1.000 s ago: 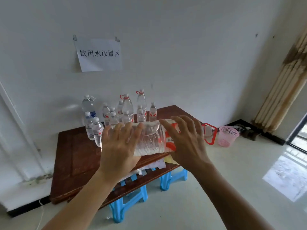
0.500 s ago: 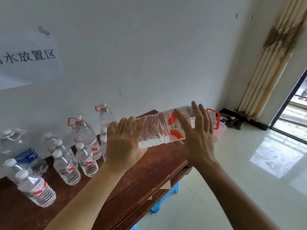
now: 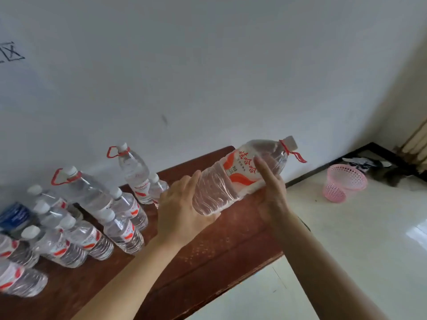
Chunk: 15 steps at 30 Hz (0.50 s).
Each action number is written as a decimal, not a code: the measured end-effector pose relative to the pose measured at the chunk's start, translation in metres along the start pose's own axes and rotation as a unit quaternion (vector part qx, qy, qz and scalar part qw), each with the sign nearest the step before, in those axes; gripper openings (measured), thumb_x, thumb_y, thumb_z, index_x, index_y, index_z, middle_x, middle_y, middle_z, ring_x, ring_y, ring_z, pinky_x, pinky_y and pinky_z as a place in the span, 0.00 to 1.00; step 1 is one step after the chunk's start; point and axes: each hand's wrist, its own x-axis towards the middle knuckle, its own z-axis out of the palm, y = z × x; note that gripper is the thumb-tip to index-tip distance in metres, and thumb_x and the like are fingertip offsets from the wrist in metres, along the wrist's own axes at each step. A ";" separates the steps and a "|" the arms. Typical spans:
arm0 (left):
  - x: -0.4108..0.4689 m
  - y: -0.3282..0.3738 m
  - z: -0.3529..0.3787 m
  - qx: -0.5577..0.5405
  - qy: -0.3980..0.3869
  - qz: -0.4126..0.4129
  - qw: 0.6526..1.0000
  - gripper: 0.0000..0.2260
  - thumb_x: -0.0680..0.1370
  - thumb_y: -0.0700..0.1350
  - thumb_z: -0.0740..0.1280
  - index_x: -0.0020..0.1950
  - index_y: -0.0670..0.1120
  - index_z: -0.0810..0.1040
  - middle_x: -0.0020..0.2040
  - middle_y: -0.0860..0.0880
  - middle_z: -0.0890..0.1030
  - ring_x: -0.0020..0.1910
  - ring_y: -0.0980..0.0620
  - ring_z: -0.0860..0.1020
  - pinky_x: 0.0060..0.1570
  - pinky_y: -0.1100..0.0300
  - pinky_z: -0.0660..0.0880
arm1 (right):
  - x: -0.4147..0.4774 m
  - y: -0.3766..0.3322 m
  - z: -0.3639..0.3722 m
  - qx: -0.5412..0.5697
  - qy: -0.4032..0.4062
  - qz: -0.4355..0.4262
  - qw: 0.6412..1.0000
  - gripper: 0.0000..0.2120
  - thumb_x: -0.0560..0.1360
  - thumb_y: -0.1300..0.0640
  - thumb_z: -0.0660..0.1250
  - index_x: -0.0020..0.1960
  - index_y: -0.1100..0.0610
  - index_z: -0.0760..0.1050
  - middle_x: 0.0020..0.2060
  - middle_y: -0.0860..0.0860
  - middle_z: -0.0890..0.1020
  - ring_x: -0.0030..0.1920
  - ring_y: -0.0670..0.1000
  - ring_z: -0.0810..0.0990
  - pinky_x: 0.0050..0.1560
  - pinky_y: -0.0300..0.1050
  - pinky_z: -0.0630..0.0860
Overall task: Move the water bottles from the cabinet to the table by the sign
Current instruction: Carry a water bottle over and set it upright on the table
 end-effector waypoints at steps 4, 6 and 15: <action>0.004 -0.015 0.050 -0.043 -0.067 -0.104 0.991 0.48 0.61 0.71 0.74 0.75 0.51 0.65 0.66 0.56 0.78 0.65 0.54 0.77 0.68 0.45 0.72 | 0.034 0.026 0.004 -0.085 0.078 -0.017 0.993 0.41 0.61 0.44 0.84 0.69 0.54 0.74 0.58 0.54 0.85 0.57 0.55 0.86 0.60 0.61 0.81; 0.004 -0.025 0.073 -0.040 -0.106 -0.136 0.984 0.50 0.59 0.71 0.75 0.75 0.52 0.64 0.66 0.56 0.79 0.65 0.53 0.77 0.68 0.46 0.72 | 0.044 0.040 0.010 -0.173 0.096 -0.028 0.980 0.44 0.59 0.40 0.84 0.70 0.49 0.71 0.59 0.47 0.83 0.57 0.49 0.85 0.60 0.56 0.82; 0.012 -0.088 0.140 -0.256 -0.197 -0.274 0.906 0.45 0.60 0.57 0.84 0.73 0.55 0.69 0.50 0.68 0.79 0.55 0.64 0.79 0.53 0.75 0.71 | 0.100 0.094 0.034 -0.435 0.004 -0.051 0.899 0.47 0.56 0.36 0.84 0.69 0.43 0.67 0.55 0.35 0.80 0.55 0.38 0.82 0.58 0.40 0.79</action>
